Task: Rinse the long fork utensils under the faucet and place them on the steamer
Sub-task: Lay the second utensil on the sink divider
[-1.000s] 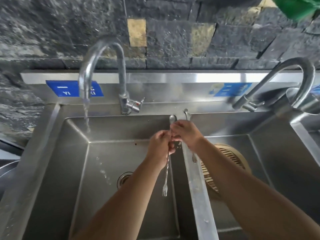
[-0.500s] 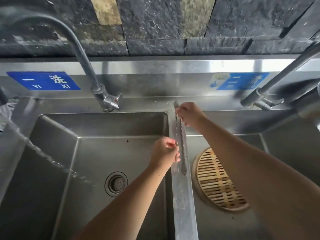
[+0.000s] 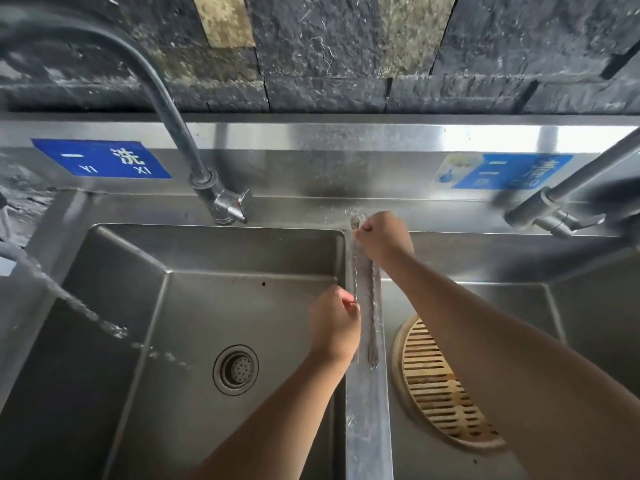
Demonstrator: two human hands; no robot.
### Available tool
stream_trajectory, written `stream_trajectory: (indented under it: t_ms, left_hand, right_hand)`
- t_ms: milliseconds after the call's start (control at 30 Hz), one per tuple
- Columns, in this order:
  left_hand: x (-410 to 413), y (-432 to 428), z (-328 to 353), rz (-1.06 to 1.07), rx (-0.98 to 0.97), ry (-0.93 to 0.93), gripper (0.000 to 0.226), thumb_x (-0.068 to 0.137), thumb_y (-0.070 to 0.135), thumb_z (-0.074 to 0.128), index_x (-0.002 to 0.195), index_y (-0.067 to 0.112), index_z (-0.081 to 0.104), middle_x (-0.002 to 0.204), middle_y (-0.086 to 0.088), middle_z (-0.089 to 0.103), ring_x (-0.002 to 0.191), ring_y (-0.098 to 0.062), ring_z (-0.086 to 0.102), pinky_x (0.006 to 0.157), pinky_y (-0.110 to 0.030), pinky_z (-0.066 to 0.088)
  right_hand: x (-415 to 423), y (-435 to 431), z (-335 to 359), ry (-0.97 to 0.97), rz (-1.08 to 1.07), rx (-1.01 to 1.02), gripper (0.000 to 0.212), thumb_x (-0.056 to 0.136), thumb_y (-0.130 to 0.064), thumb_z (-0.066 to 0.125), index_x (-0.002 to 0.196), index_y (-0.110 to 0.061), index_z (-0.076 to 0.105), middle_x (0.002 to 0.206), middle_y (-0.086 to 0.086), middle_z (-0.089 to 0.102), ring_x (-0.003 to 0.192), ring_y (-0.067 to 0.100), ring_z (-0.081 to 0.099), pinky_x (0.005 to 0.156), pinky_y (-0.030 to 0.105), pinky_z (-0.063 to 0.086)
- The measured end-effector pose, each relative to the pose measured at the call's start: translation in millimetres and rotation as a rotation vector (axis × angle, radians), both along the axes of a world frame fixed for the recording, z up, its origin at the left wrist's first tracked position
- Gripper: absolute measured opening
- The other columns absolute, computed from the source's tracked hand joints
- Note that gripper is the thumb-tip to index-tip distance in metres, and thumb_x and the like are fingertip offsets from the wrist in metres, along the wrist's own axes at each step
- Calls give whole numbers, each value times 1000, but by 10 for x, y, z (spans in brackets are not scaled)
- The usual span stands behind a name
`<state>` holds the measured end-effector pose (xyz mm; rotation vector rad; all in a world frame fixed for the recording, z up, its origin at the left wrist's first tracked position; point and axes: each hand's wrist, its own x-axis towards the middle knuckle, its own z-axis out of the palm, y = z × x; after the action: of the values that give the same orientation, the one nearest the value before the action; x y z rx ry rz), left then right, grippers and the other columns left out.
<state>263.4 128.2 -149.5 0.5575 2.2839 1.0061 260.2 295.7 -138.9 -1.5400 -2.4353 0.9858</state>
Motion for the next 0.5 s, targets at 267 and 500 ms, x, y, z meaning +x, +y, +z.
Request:
stream_trajectory:
  t_ms: [267, 500]
  left_hand:
    - [-2, 30, -35, 50, -9, -64, 5, 84, 11, 60, 85, 13, 65, 79, -6, 71, 77, -30, 69, 71, -43, 57]
    - [2, 39, -87, 76, 6, -75, 5, 83, 15, 63, 86, 12, 65, 80, -7, 71, 80, -31, 68, 75, -48, 57]
  right_hand:
    - [-45, -24, -73, -97, 3, 64, 15, 86, -19, 52, 77, -10, 61, 74, 9, 60, 70, 33, 58, 59, 32, 44]
    - [-75, 23, -93, -115, 31, 63, 14, 88, -19, 55, 76, -11, 58, 80, 15, 64, 72, 36, 60, 61, 32, 44]
